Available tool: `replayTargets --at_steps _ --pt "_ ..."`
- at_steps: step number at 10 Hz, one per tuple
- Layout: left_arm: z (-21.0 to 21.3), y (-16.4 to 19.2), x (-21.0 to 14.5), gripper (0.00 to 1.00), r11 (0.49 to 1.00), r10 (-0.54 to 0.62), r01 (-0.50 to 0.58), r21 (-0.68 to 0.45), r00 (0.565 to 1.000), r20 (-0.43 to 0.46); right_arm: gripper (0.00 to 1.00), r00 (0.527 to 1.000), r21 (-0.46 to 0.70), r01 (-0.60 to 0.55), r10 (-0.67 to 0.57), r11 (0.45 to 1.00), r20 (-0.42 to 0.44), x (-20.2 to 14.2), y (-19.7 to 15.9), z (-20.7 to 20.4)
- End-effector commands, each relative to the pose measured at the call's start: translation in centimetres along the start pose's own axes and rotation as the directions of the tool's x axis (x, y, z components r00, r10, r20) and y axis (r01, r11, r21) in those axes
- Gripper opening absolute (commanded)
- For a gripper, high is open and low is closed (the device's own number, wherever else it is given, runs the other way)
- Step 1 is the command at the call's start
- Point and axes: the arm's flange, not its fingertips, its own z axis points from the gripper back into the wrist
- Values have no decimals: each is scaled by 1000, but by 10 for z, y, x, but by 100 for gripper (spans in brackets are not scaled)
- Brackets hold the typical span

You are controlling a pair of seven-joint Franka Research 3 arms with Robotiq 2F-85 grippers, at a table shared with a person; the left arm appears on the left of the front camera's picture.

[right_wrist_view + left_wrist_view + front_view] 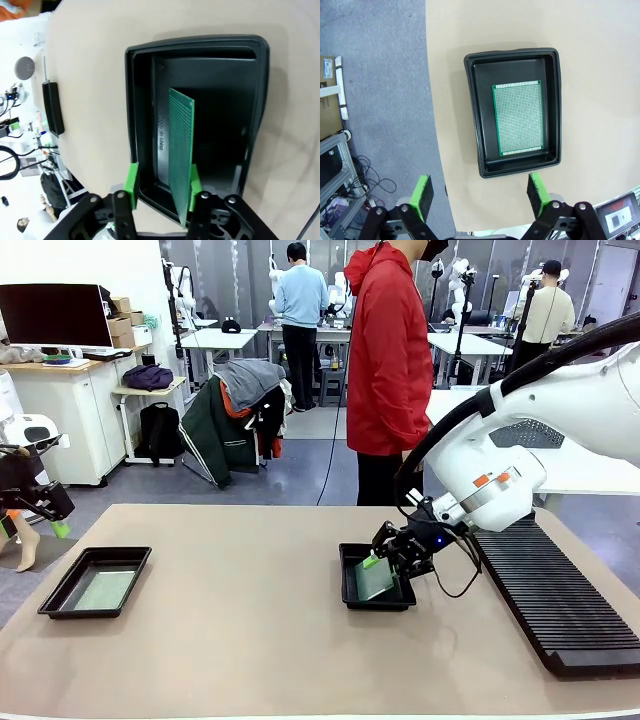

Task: Inspect and transfer BCBs to ESD trays.
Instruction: Pick up the Blank PCB from the PCB Rack and place it in the right ESD tray.

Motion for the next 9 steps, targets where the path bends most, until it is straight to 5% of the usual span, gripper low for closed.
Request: replayTargets --at_steps 1,5,9 --pt "-1 1 -2 100 1000 -7 7 1 1000 1 69 1000 -114 -2 0 993 -13 5 32 13" --pt "-1 1 -2 100 1000 -7 7 1 1000 1 100 997 -418 -43 12 908 -75 15 81 43" --pt "-1 1 -2 100 1000 -7 7 1 1000 1 100 994 -543 -44 -16 838 -106 9 100 75"
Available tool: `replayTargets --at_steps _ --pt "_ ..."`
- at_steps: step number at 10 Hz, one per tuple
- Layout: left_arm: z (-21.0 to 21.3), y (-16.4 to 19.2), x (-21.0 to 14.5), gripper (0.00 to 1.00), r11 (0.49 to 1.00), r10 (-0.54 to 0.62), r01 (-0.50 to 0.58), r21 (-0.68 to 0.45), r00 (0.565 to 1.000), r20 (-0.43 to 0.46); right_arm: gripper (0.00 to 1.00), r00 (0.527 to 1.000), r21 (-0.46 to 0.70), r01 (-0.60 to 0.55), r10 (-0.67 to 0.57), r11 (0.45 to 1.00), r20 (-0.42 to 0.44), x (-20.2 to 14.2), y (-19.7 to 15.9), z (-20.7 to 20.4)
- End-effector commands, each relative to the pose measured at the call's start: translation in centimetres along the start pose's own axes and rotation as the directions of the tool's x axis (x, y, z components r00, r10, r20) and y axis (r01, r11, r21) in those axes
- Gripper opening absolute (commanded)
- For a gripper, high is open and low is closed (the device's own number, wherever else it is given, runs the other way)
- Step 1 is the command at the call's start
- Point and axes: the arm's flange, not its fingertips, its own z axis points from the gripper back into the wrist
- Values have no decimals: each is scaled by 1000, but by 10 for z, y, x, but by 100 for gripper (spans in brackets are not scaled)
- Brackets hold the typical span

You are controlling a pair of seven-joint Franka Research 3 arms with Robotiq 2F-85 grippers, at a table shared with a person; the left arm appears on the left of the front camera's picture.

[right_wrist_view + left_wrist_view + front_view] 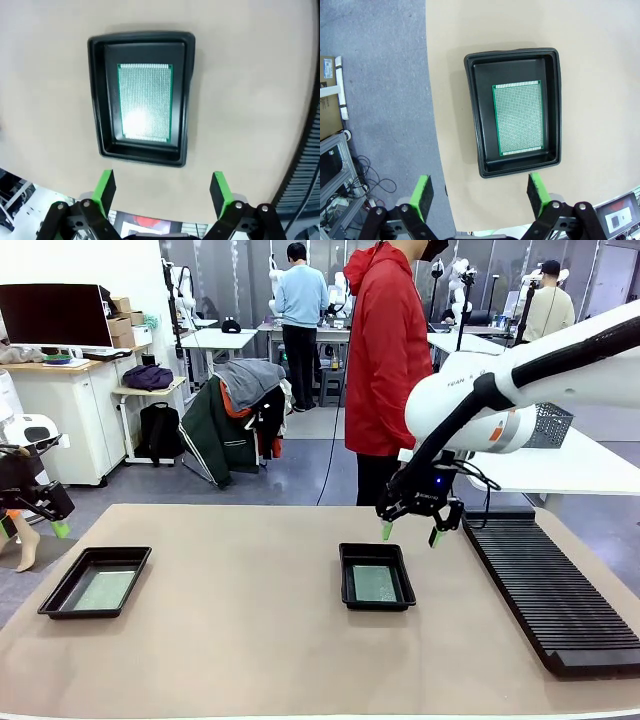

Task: Inspect and transfer BCBs to ESD trays.
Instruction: Pick up the Blank PCB from the PCB Rack and place it in the right ESD tray, then pick up the ESD tray and place it on the left side of the table.

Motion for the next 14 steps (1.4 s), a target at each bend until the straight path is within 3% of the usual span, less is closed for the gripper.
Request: replayTargets --at_steps 1,14 --pt "-1 1 -2 100 1000 -6 6 1 1000 1 100 1000 -29 13 -13 1000 -11 -1 -2 7" --pt "-1 1 -2 100 1000 -6 6 1 1000 1 100 1000 -9 2 -2 1000 -16 -2 -2 6"
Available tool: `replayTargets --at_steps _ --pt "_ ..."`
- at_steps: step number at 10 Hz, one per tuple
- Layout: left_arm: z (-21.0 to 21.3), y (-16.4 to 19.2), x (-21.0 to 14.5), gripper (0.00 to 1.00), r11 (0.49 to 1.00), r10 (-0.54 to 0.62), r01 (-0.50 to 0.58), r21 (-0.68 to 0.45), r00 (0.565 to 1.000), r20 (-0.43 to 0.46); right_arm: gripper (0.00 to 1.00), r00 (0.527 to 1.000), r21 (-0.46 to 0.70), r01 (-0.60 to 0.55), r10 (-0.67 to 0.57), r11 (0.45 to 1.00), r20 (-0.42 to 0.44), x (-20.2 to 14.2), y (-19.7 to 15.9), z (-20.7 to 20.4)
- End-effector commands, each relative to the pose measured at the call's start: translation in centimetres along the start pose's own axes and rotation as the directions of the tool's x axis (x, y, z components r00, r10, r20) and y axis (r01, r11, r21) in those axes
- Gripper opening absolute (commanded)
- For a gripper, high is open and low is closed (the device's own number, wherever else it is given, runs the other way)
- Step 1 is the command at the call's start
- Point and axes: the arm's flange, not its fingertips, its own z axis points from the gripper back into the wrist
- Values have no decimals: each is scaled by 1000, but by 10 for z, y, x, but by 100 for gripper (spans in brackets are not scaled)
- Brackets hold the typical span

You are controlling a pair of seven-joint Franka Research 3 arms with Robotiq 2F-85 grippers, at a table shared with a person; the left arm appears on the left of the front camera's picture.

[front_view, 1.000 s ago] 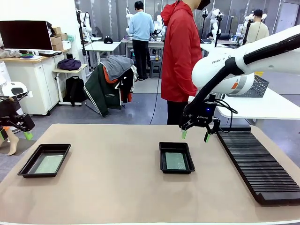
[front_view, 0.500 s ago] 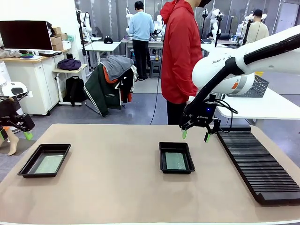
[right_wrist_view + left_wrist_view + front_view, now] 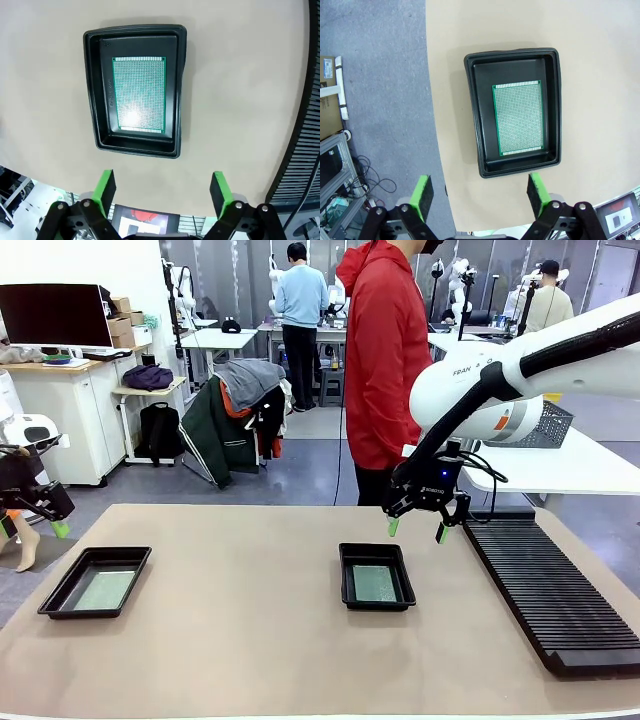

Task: Inspect and transfer BCBs to ESD trays.
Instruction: Pick up the ESD tray and place it on the left side of the table.

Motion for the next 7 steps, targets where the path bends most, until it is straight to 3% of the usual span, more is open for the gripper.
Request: replayTargets --at_steps 1,6,7 --pt "-1 1 -2 100 1000 -7 7 1 1000 1 100 1000 0 -4 4 1000 0 -1 2 0" --pt "-1 1 -2 100 1000 -7 7 1 1000 1 100 1000 0 0 0 1000 0 0 0 0" --pt "0 0 0 100 1000 0 0 0 1000 0 100 999 38 -11 10 999 32 -15 -13 8"
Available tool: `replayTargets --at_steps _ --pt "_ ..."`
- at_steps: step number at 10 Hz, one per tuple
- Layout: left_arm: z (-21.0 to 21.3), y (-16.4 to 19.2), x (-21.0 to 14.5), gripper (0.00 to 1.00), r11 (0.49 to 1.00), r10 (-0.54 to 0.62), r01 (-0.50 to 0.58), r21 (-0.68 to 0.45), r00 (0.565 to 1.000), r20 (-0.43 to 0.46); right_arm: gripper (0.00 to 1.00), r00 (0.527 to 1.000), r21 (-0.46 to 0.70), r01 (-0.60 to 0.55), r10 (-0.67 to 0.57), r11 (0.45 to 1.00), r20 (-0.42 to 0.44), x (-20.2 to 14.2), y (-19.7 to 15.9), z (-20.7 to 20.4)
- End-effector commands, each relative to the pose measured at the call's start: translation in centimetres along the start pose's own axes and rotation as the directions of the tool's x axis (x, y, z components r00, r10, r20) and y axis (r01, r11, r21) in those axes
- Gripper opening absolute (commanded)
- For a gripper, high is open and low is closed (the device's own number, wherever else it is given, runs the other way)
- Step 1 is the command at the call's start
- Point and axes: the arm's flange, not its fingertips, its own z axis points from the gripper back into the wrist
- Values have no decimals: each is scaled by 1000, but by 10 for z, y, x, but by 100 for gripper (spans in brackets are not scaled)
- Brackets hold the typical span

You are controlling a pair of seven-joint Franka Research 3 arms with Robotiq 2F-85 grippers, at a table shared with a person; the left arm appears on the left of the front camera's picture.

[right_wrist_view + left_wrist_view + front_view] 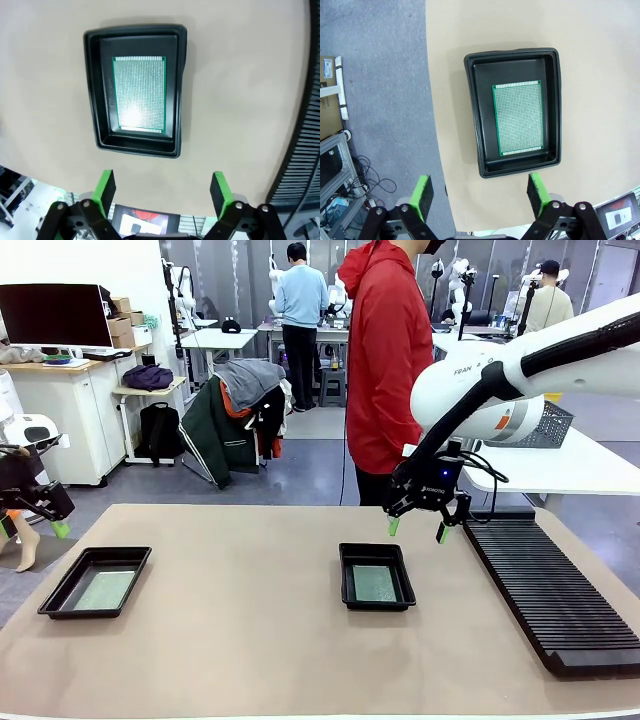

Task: Inspect and transfer BCBs to ESD trays.
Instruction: Pick up the ESD tray and place it on the left side of the table.

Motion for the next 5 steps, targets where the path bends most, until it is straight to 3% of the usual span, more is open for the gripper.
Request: replayTargets --at_steps 1,5 --pt "15 -12 2 100 1000 -2 2 -27 1000 8 100 998 83 -18 14 996 56 -27 -24 12" --pt "54 -69 4 100 1000 5 -4 -13 999 42 100 989 221 -44 12 974 144 -63 -64 29"
